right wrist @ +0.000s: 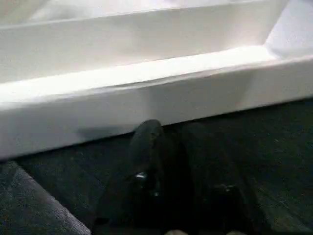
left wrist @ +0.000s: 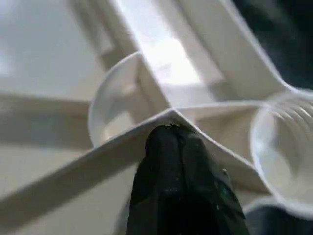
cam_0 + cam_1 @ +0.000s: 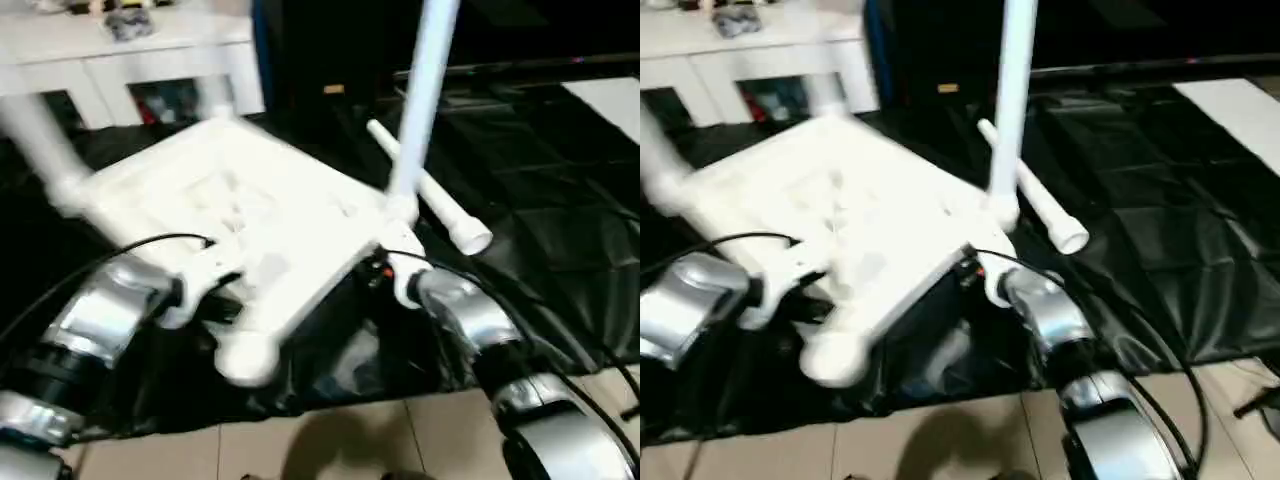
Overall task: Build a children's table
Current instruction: Rotate table base
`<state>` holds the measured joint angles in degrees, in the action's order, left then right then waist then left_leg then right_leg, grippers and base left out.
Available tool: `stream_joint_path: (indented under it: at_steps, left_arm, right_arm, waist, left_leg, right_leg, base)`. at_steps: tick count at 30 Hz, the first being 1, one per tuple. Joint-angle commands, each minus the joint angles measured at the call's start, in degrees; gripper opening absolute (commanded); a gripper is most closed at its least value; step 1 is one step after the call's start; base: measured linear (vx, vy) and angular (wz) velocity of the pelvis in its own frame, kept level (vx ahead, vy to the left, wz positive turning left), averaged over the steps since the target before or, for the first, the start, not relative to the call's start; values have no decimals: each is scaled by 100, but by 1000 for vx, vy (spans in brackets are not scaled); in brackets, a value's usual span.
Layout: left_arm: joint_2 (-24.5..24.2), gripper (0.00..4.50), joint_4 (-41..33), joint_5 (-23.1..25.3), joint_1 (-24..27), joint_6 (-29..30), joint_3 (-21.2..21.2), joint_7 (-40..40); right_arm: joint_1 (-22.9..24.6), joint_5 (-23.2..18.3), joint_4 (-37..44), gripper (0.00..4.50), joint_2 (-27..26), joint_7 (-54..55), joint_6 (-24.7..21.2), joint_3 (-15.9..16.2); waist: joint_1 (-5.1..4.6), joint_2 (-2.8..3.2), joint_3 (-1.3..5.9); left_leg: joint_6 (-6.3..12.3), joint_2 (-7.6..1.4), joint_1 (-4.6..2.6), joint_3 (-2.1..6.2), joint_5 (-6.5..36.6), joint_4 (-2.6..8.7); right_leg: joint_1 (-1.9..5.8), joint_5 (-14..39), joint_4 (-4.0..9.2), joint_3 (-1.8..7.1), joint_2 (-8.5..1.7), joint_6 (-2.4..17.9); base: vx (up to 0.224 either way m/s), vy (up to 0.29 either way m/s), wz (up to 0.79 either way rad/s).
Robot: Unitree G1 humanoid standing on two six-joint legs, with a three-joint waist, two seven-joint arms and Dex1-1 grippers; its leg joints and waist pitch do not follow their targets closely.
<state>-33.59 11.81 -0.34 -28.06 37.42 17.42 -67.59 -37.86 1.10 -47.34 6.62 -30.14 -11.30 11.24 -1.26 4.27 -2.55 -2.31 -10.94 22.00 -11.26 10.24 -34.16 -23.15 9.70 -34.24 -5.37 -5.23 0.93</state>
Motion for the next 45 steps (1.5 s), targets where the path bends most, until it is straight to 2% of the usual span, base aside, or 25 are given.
stream_joint_path:
  at_steps: [1, 7, 10, 12, 14, 15, 18, 20, 21, 22, 24, 25, 26, 27, 28, 30, 31, 32, 34, 35, 38, 40, 41, 43, 45]
  left_arm:
    - [189, 0, -242, -188, -74, -30, 147, -96]
    - [671, 0, 388, 115, -372, -506, 35, 726]
    - [926, 0, 790, 248, -534, -792, -131, 1387]
    - [978, 0, 921, 308, -587, -897, -173, 1582]
    - [977, 0, 999, 341, -630, -995, -217, 1690]
    - [936, 0, 956, 316, -619, -1059, -267, 1689]
    - [871, 0, 698, 167, -569, -1140, -471, 1667]
    - [862, 0, 639, 117, -541, -1145, -524, 1666]
    - [863, 0, 515, -50, -488, -1199, -621, 1570]
    - [873, 0, 369, -214, -424, -1248, -742, 1528]
    - [873, 33, 84, -480, -302, -1310, -936, 1443]
    - [843, 41, -118, -617, -205, -1297, -1047, 1398]
    - [792, 41, -323, -738, -102, -1395, -1141, 1317]
    - [714, 54, -541, -829, 23, -1472, -1226, 1242]
    - [688, 70, -599, -843, 59, -1479, -1245, 1226]
    - [539, 86, -880, -888, 235, -1498, -1337, 1151]
    - [413, 86, -1292, -1093, 442, -1381, -1553, 1058]
    - [396, 90, -1351, -1128, 471, -1361, -1586, 1045]
    - [208, 122, -1843, -1365, 707, -1128, -1833, 995]
    - [81, 128, -2062, -1444, 822, -996, -1947, 997]
    - [-186, 152, -2469, -1603, 1049, -731, -2206, 989]
    - [-397, 169, -2820, -1737, 1258, -528, -2499, 983]
    - [-428, 174, -2912, -1777, 1304, -446, -2577, 1023]
    - [-499, 206, -3112, -1883, 1444, -290, -2747, 1090]
    - [-523, 218, -3224, -1968, 1537, -175, -2820, 1130]
  right_arm:
    - [-169, -20, 25, 47, -346, -230, 212, 242]
    - [-300, -8, -218, 5, -421, -204, 365, 108]
    - [-442, -19, -408, 5, -373, 238, 285, -140]
    - [-519, 23, -479, 5, -327, 532, 169, -243]
    - [-630, -64, -528, 5, -190, 509, 71, -406]
    - [-706, -136, -531, 5, -18, 305, 143, -500]
    - [-986, -171, -738, 31, 346, 430, 276, -729]
    - [-1048, -161, -811, 48, 423, 436, 315, -757]
    - [-1186, -124, -994, 57, 576, 541, 356, -802]
    - [-1346, -96, -1210, 70, 735, 684, 387, -866]
    - [-1581, -74, -1528, 78, 964, 890, 407, -967]
    - [-1686, -71, -1672, 96, 1065, 959, 415, -1011]
    - [-1786, -45, -1820, 96, 1173, 1017, 452, -1023]
    - [-1882, -16, -1967, 112, 1265, 1064, 488, -1044]
    - [-1904, -10, -2001, 119, 1284, 1073, 495, -1053]
    - [-2009, 10, -2169, 135, 1365, 1105, 503, -1117]
    - [-2106, 28, -2332, 135, 1441, 1206, 529, -1156]
    - [-2119, 27, -2355, 149, 1449, 1217, 533, -1160]
    - [-2235, 32, -2570, 169, 1515, 1331, 573, -1191]
    - [-2276, 32, -2662, 174, 1536, 1401, 576, -1225]
    - [-2314, 54, -2786, 203, 1567, 1561, 581, -1290]
    - [-2321, 18, -2827, 213, 1568, 1686, 601, -1392]
    - [-2330, -2, -2848, 221, 1575, 1732, 612, -1422]
    - [-2350, -10, -2874, 251, 1578, 1775, 632, -1437]
    - [-2363, -18, -2884, 264, 1588, 1792, 646, -1451]
  waist:
    - [59, -21, 379]
    - [67, -36, 390]
    - [70, -15, 392]
    - [80, -30, 394]
    - [94, -10, 404]
    - [109, -22, 412]
    - [178, -28, 422]
    - [207, -29, 419]
    - [232, -72, 413]
    - [264, -168, 415]
    - [318, -124, 408]
    - [366, -247, 406]
    - [401, -214, 398]
    - [422, -252, 377]
    - [458, -292, 379]
    - [497, -307, 351]
    - [553, -298, 347]
    - [567, -280, 346]
    - [627, -282, 336]
    - [710, -234, 340]
    - [786, -227, 322]
    - [903, -80, 321]
    - [921, -118, 308]
    - [994, -57, 313]
    - [1022, -78, 311]
  left_leg:
    - [217, -199, -81, 140, 1190, 370]
    - [250, -197, -95, 139, 1184, 358]
    - [229, -194, -108, 136, 1235, 354]
    - [213, -192, -91, 141, 1177, 356]
    - [210, -187, -105, 141, 1184, 349]
    - [232, -194, -100, 138, 1156, 345]
    - [283, -198, -106, 123, 998, 327]
    - [317, -185, -109, 107, 987, 313]
    - [336, -184, -92, 107, 981, 315]
    - [338, -188, -75, 106, 921, 315]
    - [297, -203, -90, 104, 913, 303]
    - [290, -206, -53, 107, 851, 303]
    - [281, -204, -80, 97, 866, 311]
    - [270, -210, -81, 88, 912, 308]
    - [243, -215, -72, 95, 906, 312]
    - [232, -211, -78, 87, 981, 323]
    - [188, -227, -89, 100, 1053, 336]
    - [158, -235, -80, 108, 1078, 342]
    - [112, -233, -102, 90, 1141, 344]
    - [68, -240, -93, 107, 1188, 349]
    - [9, -234, -105, 96, 1347, 354]
    - [-110, -233, -120, 125, 1600, 365]
    - [-153, -237, -119, 120, 1731, 375]
    - [-228, -235, -136, 127, 1873, 368]
    - [-211, -222, -131, 120, 1910, 368]
  right_leg:
    - [333, 1051, 337, 278, -341, 1473]
    - [325, 1064, 338, 274, -330, 1438]
    - [314, 1059, 344, 272, -317, 1427]
    - [327, 1046, 345, 272, -322, 1404]
    - [321, 1026, 344, 266, -320, 1411]
    - [334, 949, 331, 269, -327, 1412]
    - [326, 759, 308, 264, -316, 1467]
    - [314, 770, 303, 265, -314, 1487]
    - [329, 821, 304, 262, -323, 1483]
    - [337, 908, 292, 263, -345, 1504]
    - [311, 1055, 310, 268, -363, 1534]
    - [336, 1064, 249, 271, -375, 1542]
    - [315, 1130, 283, 269, -364, 1505]
    - [281, 1168, 277, 276, -351, 1487]
    - [289, 1157, 250, 273, -356, 1465]
    - [270, 1187, 259, 277, -341, 1425]
    - [269, 1255, 253, 273, -369, 1424]
    - [276, 1250, 241, 271, -375, 1437]
    - [243, 1177, 237, 278, -336, 1466]
    - [252, 1147, 205, 272, -354, 1486]
    - [221, 1176, 212, 275, -332, 1466]
    - [206, 1253, 205, 272, -336, 1442]
    - [196, 1240, 212, 272, -316, 1440]
    - [181, 1257, 198, 280, -325, 1450]
    - [180, 1260, 214, 285, -311, 1431]
  base:
    - [0, 0, 0]
    - [0, 0, 0]
    - [0, 0, 0]
    - [0, 0, 0]
    - [0, 0, 0]
    - [0, 0, 0]
    - [0, 0, 0]
    - [0, 0, 0]
    - [0, 0, 0]
    - [0, 0, 0]
    - [0, 0, 0]
    - [0, 0, 0]
    - [0, 0, 0]
    - [0, 0, 0]
    - [0, 0, 0]
    - [0, 0, 0]
    - [0, 0, 0]
    - [0, 0, 0]
    - [0, 0, 0]
    - [0, 0, 0]
    - [0, 0, 0]
    - [0, 0, 0]
    - [0, 0, 0]
    - [0, 0, 0]
    - [0, 0, 0]
